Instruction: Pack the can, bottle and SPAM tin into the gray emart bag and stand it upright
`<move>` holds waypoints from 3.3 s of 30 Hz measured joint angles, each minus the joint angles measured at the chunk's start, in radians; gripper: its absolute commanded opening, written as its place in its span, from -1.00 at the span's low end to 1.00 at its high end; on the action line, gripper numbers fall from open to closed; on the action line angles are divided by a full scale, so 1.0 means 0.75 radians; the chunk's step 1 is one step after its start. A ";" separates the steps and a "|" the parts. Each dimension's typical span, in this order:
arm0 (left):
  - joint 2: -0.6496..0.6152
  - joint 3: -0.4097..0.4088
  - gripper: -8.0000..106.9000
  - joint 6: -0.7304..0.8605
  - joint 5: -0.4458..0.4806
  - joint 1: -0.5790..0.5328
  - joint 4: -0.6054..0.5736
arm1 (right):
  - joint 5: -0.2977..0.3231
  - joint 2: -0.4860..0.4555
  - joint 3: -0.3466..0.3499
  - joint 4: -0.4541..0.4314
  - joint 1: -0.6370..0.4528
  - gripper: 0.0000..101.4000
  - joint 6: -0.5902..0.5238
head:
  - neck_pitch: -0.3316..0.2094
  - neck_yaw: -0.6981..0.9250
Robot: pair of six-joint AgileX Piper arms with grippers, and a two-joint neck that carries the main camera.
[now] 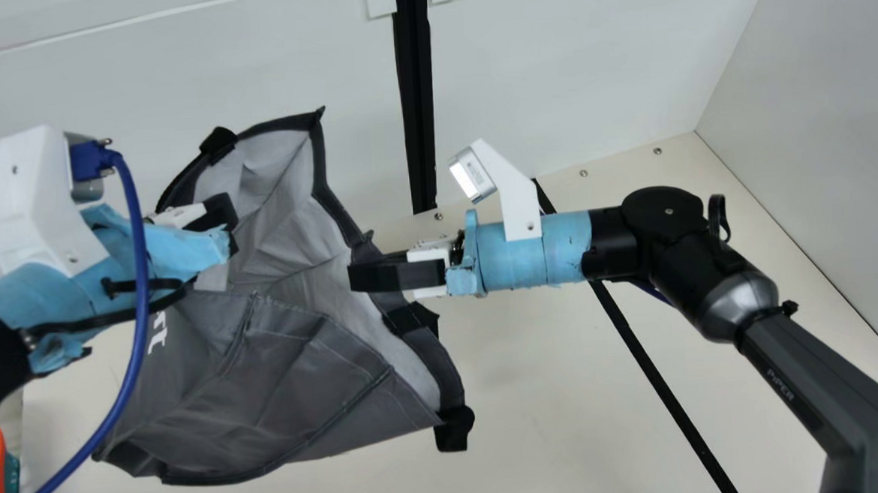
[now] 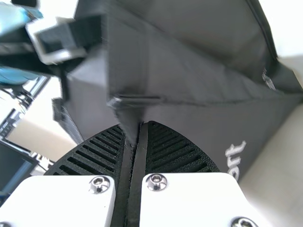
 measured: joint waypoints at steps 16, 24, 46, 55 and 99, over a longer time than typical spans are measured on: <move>0.007 -0.151 -1.00 0.308 0.184 0.134 -0.260 | 0.000 -0.171 0.003 0.036 -0.135 -1.00 0.127 | 0.000 0.000; -0.010 -0.138 -1.00 0.462 0.251 0.208 -0.403 | -0.005 -0.260 0.056 -0.026 -0.206 -0.80 0.155 | 0.000 0.002; 0.080 -0.222 -1.00 0.589 0.350 0.196 -0.485 | -0.004 -0.433 0.156 -0.266 -0.200 0.65 0.139 | 0.000 0.002; 0.135 -0.309 -1.00 0.562 0.371 0.154 -0.448 | -0.006 -0.483 0.230 -0.318 -0.147 0.87 0.117 | 0.000 0.002; 0.142 -0.429 -1.00 0.442 0.447 0.103 -0.315 | -0.064 -0.409 0.541 -0.445 -0.079 0.87 -0.127 | 0.000 0.000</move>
